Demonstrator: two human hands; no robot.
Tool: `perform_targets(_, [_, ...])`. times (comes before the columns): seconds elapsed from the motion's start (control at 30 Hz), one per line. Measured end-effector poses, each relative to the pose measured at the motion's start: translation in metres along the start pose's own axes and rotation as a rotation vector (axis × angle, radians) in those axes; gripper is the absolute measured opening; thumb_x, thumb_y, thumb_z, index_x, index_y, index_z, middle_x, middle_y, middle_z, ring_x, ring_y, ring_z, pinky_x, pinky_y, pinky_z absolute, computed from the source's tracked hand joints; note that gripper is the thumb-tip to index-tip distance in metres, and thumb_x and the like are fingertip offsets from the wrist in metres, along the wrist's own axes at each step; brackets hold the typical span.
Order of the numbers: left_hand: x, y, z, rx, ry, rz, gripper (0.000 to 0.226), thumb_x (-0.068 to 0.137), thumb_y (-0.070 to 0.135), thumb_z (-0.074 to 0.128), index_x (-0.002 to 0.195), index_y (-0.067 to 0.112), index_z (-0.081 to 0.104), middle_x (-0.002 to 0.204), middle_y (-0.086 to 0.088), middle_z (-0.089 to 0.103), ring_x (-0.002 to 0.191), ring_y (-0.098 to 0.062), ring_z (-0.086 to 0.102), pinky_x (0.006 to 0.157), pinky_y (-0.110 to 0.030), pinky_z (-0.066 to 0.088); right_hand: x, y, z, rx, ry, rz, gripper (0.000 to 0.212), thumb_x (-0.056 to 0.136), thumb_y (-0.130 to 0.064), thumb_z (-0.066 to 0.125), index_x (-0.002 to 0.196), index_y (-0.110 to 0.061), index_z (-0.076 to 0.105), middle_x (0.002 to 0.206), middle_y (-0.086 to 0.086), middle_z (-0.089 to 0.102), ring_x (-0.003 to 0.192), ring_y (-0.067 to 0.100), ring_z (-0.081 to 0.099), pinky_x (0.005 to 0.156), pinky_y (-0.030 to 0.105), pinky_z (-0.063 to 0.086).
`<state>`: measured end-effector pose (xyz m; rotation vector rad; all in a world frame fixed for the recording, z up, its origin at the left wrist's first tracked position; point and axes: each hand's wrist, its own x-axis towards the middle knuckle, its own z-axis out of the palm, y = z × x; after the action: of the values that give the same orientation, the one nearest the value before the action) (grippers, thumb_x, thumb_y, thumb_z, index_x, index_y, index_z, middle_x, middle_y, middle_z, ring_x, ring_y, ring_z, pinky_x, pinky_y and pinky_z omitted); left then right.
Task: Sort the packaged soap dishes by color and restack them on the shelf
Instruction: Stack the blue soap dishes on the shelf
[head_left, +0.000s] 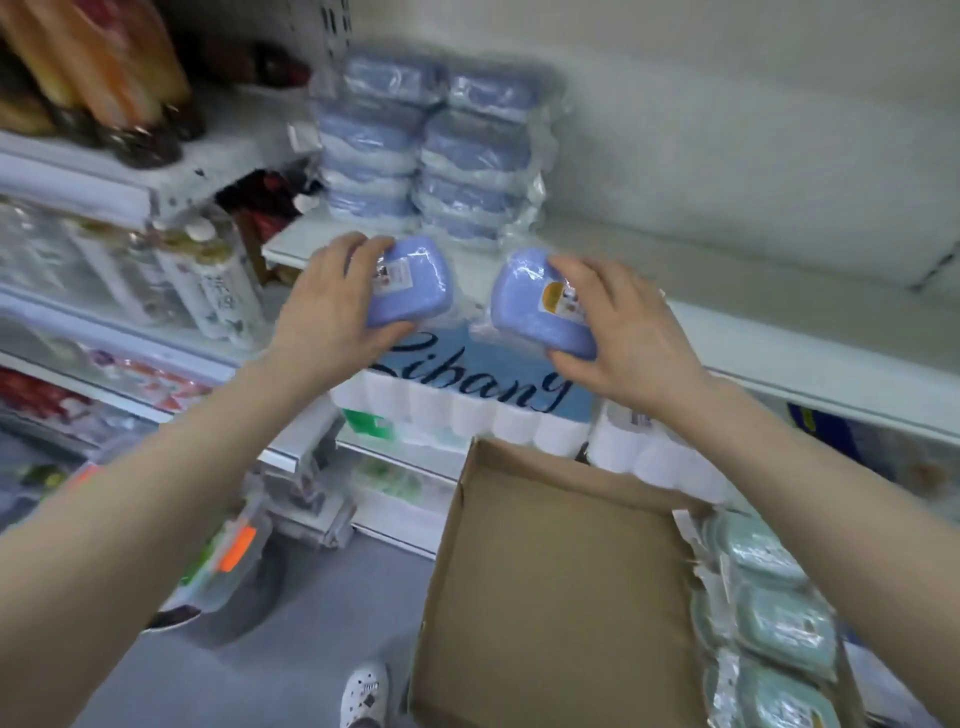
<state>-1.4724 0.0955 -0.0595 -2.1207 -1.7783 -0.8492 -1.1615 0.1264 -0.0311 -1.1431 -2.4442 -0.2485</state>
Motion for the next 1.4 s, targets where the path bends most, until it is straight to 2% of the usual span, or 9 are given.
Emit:
perform_targets(0.17, [0.078, -0.050, -0.032, 0.072, 0.068, 0.085, 0.078, 0.075, 0.053, 0.058, 0.136, 0.008, 0.042, 0.128, -0.018, 0.049, 0.118, -0.037, 0.046, 0.101, -0.046, 0.036, 0.078, -0.011, -0.018, -0.044, 0.040, 0.043, 0.081, 0.073, -0.036, 0.068, 0.145, -0.016, 0.035, 0.131, 0.013, 0.049, 0.113, 0.037, 0.048, 0.096, 0.045, 0.039])
perform_targets(0.33, [0.160, -0.085, -0.040, 0.194, 0.032, 0.151, 0.072, 0.075, 0.042, 0.074, 0.135, 0.016, 0.044, 0.127, -0.016, 0.053, 0.112, -0.038, 0.051, 0.096, -0.048, 0.039, 0.141, -0.001, -0.021, -0.025, 0.055, 0.160, 0.081, 0.070, -0.040, 0.063, 0.143, -0.017, 0.038, 0.128, 0.014, 0.052, 0.110, 0.039, 0.051, 0.093, 0.047, 0.044])
perform_targets(0.5, [0.232, -0.111, -0.041, 0.074, -0.266, 0.060, 0.072, 0.082, 0.040, 0.070, 0.142, 0.023, 0.035, 0.141, -0.015, 0.044, 0.122, -0.040, 0.045, 0.099, -0.046, 0.042, 0.201, 0.005, -0.032, 0.029, -0.048, 0.254, 0.081, 0.073, -0.035, 0.070, 0.144, -0.026, 0.032, 0.129, 0.010, 0.052, 0.111, 0.032, 0.052, 0.087, 0.031, 0.039])
perform_targets(0.7, [0.266, -0.125, -0.022, 0.075, -0.441, 0.130, 0.061, 0.094, 0.039, 0.058, 0.148, 0.028, 0.032, 0.154, -0.005, 0.033, 0.139, -0.031, 0.030, 0.113, -0.044, 0.028, 0.255, 0.012, -0.023, -0.068, -0.265, 0.239, 0.070, 0.082, -0.041, 0.064, 0.144, -0.038, 0.032, 0.146, -0.003, 0.045, 0.127, 0.029, 0.045, 0.097, 0.040, 0.038])
perform_targets(0.8, [0.256, -0.130, -0.011, 0.159, -0.363, 0.117, 0.055, 0.100, 0.044, 0.040, 0.151, 0.038, 0.020, 0.160, 0.001, 0.015, 0.147, -0.028, 0.008, 0.118, -0.049, 0.012, 0.268, 0.016, -0.010, 0.021, -0.298, 0.176, 0.062, 0.093, -0.034, 0.055, 0.150, -0.035, 0.032, 0.156, -0.007, 0.034, 0.140, 0.023, 0.034, 0.113, 0.039, 0.031])
perform_targets(0.93, [0.236, -0.135, 0.001, 0.100, -0.188, 0.136, 0.058, 0.097, 0.049, 0.040, 0.150, 0.039, 0.020, 0.158, -0.001, 0.020, 0.145, -0.027, 0.013, 0.113, -0.048, 0.018, 0.270, 0.012, 0.016, 0.028, -0.152, 0.118, 0.054, 0.099, -0.012, 0.043, 0.151, -0.023, 0.033, 0.156, 0.006, 0.031, 0.142, 0.030, 0.025, 0.116, 0.032, 0.017])
perform_targets(1.1, [0.241, -0.139, 0.005, 0.177, -0.194, 0.181, 0.084, 0.080, 0.062, 0.061, 0.148, 0.035, 0.020, 0.154, -0.004, 0.022, 0.141, -0.030, 0.017, 0.110, -0.049, 0.025, 0.262, 0.010, 0.039, -0.074, -0.037, 0.111, 0.074, 0.087, -0.058, 0.055, 0.151, -0.027, 0.031, 0.151, 0.007, 0.033, 0.137, 0.031, 0.025, 0.115, 0.038, 0.023])
perform_targets(1.23, [0.249, -0.138, 0.015, 0.273, -0.180, 0.197, 0.083, 0.081, 0.064, 0.057, 0.147, 0.033, 0.017, 0.149, -0.006, 0.024, 0.136, -0.033, 0.022, 0.108, -0.049, 0.029, 0.268, 0.014, 0.054, -0.147, 0.050, 0.114, 0.078, 0.080, -0.049, 0.072, 0.146, -0.022, 0.040, 0.143, 0.013, 0.041, 0.126, 0.039, 0.037, 0.106, 0.047, 0.038])
perform_targets(1.4, [0.251, -0.134, 0.018, 0.367, -0.170, 0.196, 0.083, 0.081, 0.068, 0.054, 0.146, 0.033, 0.017, 0.147, -0.007, 0.026, 0.135, -0.036, 0.024, 0.112, -0.058, 0.020, 0.271, 0.013, 0.056, -0.188, 0.034, 0.136, 0.077, 0.081, -0.050, 0.071, 0.146, -0.023, 0.040, 0.143, 0.011, 0.041, 0.126, 0.037, 0.037, 0.098, 0.050, 0.044])
